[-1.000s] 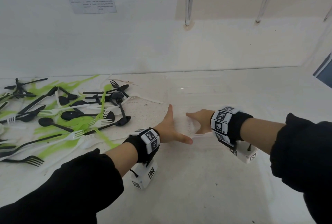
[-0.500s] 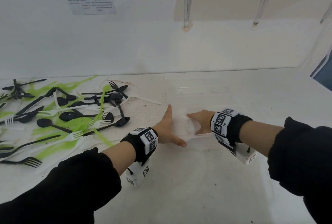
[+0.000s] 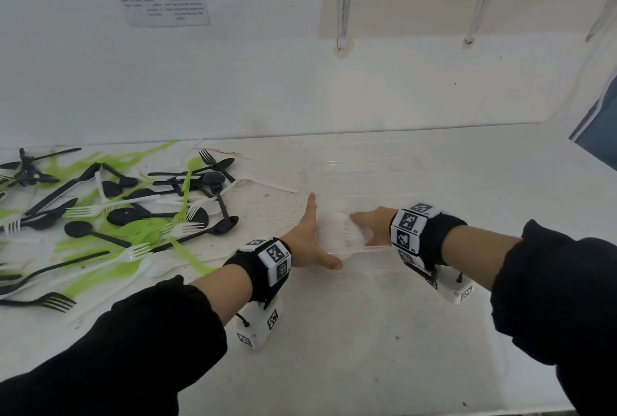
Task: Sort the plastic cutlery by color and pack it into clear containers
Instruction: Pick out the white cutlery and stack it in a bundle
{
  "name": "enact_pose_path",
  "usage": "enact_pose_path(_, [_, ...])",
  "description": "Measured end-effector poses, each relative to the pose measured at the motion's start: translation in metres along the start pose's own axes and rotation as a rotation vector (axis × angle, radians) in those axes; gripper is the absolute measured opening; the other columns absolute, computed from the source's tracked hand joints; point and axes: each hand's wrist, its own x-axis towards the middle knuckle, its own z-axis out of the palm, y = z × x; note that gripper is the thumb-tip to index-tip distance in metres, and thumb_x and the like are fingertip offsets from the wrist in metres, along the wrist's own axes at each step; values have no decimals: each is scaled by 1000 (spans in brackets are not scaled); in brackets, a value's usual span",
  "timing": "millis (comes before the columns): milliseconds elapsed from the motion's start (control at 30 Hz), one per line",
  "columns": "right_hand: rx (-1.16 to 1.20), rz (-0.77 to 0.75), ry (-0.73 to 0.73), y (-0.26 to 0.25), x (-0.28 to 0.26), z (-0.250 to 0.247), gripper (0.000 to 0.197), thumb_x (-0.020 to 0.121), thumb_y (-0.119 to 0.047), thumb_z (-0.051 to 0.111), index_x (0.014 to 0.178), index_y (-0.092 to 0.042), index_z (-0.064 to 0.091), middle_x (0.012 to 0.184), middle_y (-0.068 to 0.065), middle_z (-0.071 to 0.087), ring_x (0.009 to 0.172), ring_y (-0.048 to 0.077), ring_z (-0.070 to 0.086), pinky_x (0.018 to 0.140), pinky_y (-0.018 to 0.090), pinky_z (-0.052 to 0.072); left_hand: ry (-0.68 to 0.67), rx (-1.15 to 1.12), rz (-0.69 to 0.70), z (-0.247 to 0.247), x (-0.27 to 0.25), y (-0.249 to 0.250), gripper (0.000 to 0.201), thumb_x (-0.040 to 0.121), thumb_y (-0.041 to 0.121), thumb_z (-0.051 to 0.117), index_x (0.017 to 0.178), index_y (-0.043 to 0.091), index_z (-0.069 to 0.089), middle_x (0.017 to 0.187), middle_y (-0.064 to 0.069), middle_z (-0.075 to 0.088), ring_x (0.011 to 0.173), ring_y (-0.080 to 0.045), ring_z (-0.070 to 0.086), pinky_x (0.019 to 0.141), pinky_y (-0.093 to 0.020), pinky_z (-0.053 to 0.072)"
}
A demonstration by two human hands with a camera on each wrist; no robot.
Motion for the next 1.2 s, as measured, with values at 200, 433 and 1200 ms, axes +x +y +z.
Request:
enact_pose_path(200, [6, -37, 71, -1, 2, 1, 71, 91, -30, 56, 148, -16, 17, 144, 16, 39, 130, 32, 42, 103, 36, 37, 0, 4, -6, 1, -1, 0, 133, 71, 13, 80, 141, 22, -33, 158, 3, -8, 145, -14, 9, 103, -16, 15])
enact_pose_path(433, [24, -130, 73, -14, 10, -6, 87, 85, -23, 67, 149, -10, 11, 152, 9, 28, 139, 24, 30, 112, 30, 26, -7, 21, -17, 1, -2, 2, 133, 72, 15, 80, 140, 23, -34, 158, 4, -9, 145, -15, 10, 109, -22, 17])
enact_pose_path(1200, [145, -167, 146, -11, 16, 0, 91, 75, -20, 75, 147, -10, 20, 147, 11, 28, 136, 24, 33, 111, 30, 29, -16, 20, -28, 1, -2, 3, 136, 71, 16, 81, 138, 24, -37, 158, 2, -8, 144, -16, 14, 109, -25, 21])
